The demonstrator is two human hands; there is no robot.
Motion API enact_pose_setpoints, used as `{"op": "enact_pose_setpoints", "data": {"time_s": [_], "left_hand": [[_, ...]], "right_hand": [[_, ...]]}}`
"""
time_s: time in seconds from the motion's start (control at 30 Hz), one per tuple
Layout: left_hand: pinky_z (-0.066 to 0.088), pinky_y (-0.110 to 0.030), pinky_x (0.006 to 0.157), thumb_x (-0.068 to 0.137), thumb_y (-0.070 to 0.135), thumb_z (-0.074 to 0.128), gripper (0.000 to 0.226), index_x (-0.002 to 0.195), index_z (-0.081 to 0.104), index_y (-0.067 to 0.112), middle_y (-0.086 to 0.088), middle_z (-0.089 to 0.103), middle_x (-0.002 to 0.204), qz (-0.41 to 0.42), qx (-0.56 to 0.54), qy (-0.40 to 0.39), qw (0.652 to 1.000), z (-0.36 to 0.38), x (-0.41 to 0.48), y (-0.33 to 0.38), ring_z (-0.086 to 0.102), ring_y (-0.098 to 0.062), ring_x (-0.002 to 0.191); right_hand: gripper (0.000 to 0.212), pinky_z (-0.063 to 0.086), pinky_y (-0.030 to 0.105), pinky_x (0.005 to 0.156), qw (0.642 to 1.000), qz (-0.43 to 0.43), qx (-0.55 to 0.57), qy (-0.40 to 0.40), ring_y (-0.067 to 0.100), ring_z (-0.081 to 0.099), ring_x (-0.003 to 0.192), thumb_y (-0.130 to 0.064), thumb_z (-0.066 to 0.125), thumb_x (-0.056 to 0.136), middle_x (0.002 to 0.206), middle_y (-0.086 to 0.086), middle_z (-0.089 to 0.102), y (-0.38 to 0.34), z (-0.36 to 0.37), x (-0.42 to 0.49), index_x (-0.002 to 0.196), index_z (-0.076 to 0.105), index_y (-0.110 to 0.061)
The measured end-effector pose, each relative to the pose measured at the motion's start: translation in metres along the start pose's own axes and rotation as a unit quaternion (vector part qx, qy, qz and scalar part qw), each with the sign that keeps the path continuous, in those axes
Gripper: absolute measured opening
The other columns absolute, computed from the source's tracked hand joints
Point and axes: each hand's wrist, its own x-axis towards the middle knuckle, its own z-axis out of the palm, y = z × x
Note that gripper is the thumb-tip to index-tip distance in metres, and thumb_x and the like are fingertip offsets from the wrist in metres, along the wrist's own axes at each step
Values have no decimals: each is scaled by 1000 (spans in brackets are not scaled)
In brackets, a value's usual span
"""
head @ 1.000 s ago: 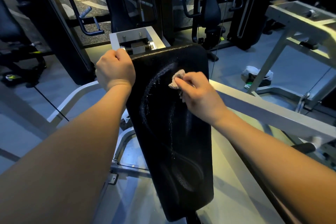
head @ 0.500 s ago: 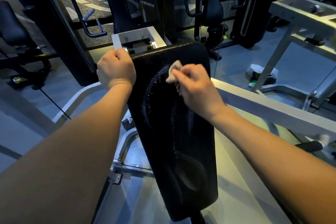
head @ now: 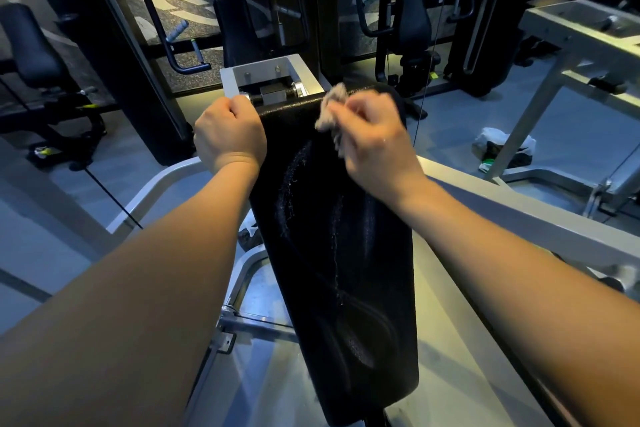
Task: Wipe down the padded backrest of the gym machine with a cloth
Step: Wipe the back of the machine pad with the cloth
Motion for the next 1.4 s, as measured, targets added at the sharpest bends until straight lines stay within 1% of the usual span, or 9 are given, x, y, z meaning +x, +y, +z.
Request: {"op": "enact_pose_setpoints", "data": {"time_s": [0.13,0.33,0.43,0.57,0.8,0.97,1.07,1.27,1.4], "left_hand": [[30,-29,54,86,35,32,43,74,59,4,-8,57,73,1,-3,-3,1000,0,1,-1,52,-29,71],[31,-32,56,90,31,35,36,67,52,9,-6,53,69,0,4,3,1000,1,0,0,51,-28,70],[29,-33,53,91,29,37,35,68,52,8,-7,53,70,-2,10,0,1000,0,0,1,51,-28,70],[34,-33,56,86,32,33,40,73,57,2,-8,54,71,-2,3,3,1000,1,1,-1,51,-30,70],[32,-32,57,84,36,32,38,68,53,9,-8,54,71,1,-6,1,1000,2,1,-3,51,-30,69],[27,-30,51,88,31,34,36,66,51,8,-5,51,66,-1,2,1,1000,0,0,0,48,-29,68],[24,-29,49,88,30,34,33,64,46,11,0,44,61,0,5,-5,1000,-1,0,1,47,-29,68],[24,-28,50,85,30,33,32,58,40,15,-2,45,61,4,-4,0,1000,1,-1,2,47,-28,66],[24,-26,50,87,30,34,32,60,42,14,-1,44,60,-1,-7,0,1000,-1,-2,1,46,-27,65]], "right_hand": [[36,49,32,85,997,71,14,27,32,53,101,1,58,90,115,17,61,-12,14,14,125,67,0],[31,53,39,76,986,-99,30,-131,31,53,101,4,57,89,117,17,61,-14,11,-46,118,67,0],[26,45,29,80,998,-40,16,-36,32,55,93,1,56,92,106,17,63,-6,0,-3,113,71,-1],[27,50,36,85,999,39,15,35,35,56,98,3,57,90,109,17,63,-17,13,29,112,72,-2],[28,54,42,76,978,-114,53,-166,28,50,105,0,52,91,118,11,60,-17,12,-45,112,68,-7],[29,42,27,90,998,40,18,33,33,55,100,6,56,87,110,14,64,15,-5,-3,107,73,-5],[35,40,21,94,992,118,31,35,28,51,109,5,58,87,117,14,62,3,9,-17,119,69,-3],[25,51,34,86,997,-15,49,-49,33,59,100,4,56,90,109,17,64,2,-1,-38,109,71,1],[34,34,10,95,989,138,33,50,33,57,106,3,54,89,115,15,64,24,-12,-9,118,72,-3]]}}
